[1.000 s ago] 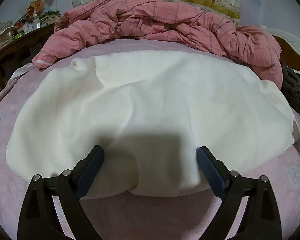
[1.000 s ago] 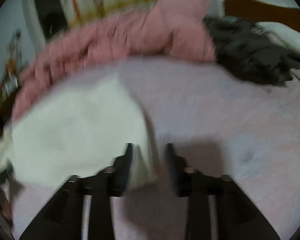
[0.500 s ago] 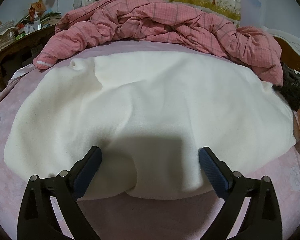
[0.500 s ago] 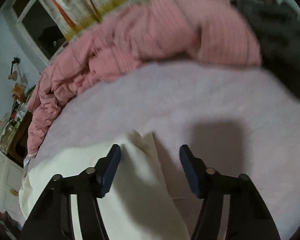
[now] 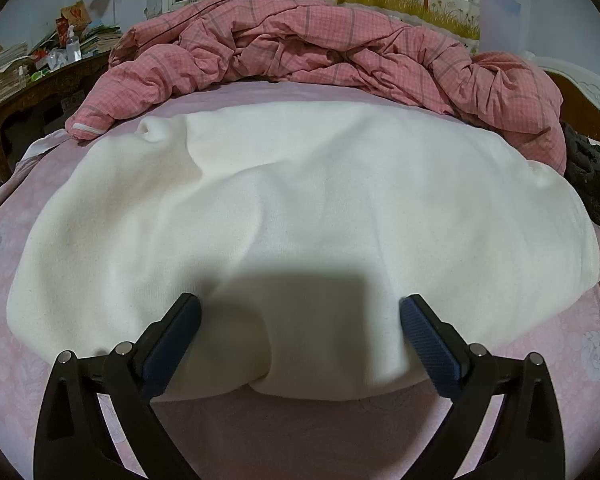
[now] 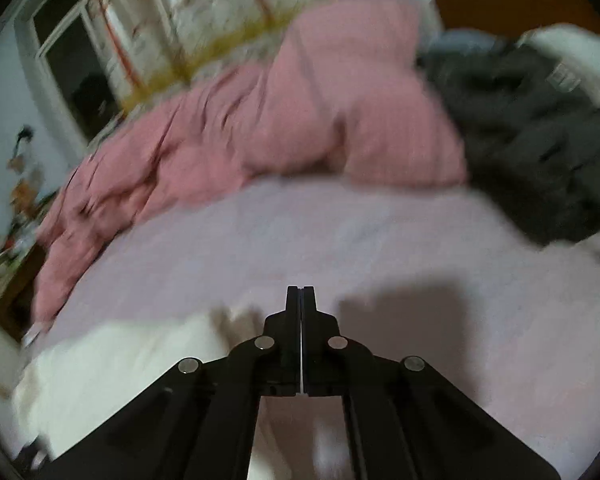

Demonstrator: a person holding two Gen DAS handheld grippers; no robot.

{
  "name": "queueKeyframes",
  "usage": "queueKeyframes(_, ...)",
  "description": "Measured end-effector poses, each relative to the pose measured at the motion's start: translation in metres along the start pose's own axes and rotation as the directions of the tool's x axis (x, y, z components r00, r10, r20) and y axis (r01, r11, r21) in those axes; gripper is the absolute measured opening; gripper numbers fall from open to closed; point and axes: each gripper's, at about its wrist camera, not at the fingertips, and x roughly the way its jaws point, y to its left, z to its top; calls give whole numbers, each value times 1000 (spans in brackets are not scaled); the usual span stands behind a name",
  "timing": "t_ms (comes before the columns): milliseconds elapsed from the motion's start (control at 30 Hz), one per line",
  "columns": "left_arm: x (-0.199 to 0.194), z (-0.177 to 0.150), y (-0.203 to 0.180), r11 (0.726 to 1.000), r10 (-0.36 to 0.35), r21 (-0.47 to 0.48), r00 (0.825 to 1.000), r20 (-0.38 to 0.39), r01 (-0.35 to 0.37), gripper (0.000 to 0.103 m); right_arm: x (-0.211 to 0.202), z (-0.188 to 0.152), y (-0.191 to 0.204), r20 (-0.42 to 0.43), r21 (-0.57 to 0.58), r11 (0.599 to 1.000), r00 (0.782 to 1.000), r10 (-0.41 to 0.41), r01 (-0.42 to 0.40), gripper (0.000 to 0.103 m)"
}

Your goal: Fold large clothes

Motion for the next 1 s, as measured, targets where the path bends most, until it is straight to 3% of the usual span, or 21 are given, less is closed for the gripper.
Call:
queueKeyframes(33,0,0,-1,1000,2,1,1000,0,-2,100,-1,-3,-3,-3,5,1000,1000,-5,5,0)
queueKeyframes(100,0,0,0,1000,0,1,1000,1,0,100,-3,-7,-9,-37,25,999,999,40,-39,14)
queueKeyframes(133,0,0,1,1000,0,0,1000,2,0,100,-4,-7,-13,-57,46,996,996,75,-73,32)
queueKeyframes(200,0,0,0,1000,0,1,1000,1,0,100,-6,-8,-19,-89,97,987,987,135,-126,45)
queueKeyframes(300,0,0,0,1000,-3,-1,1000,2,3,100,-2,-11,-19,-180,48,986,970,166,-160,45)
queueKeyframes(400,-5,-1,-2,1000,-4,7,1000,23,3,98,2,-22,-19,-324,-3,961,909,260,-276,45)
queueKeyframes(433,-9,-2,-5,1000,9,21,999,47,-10,96,0,-25,-18,-339,-12,949,894,294,-316,45)
queueKeyframes(500,-24,-4,-19,995,18,92,992,122,-30,84,-8,-27,-10,-327,-48,929,885,332,-366,45)
queueKeyframes(567,-47,-7,-43,979,18,193,970,241,-66,84,-17,-32,2,-337,-86,897,860,383,-433,45)
queueKeyframes(633,-67,-8,-69,966,-32,254,952,303,-48,84,-29,-40,18,-336,-170,873,860,384,-457,45)
queueKeyframes(700,-77,-1,-90,964,-131,260,952,276,57,84,-35,-47,30,-342,-224,856,860,379,-466,43)
queueKeyframes(767,-73,13,-116,954,-217,247,959,182,169,84,-37,-53,39,-362,-246,838,849,386,-486,39)
queueKeyframes(867,-56,43,-156,926,-334,204,941,59,316,84,-39,-62,42,-388,-242,782,796,465,-575,39)
queueKeyframes(900,-49,54,-170,919,-354,199,935,32,342,84,-39,-66,43,-411,-258,758,778,474,-599,39)
queueKeyframes(1000,-30,84,-212,949,-278,162,960,28,270,83,-34,-87,44,-503,-289,727,745,438,-623,39)
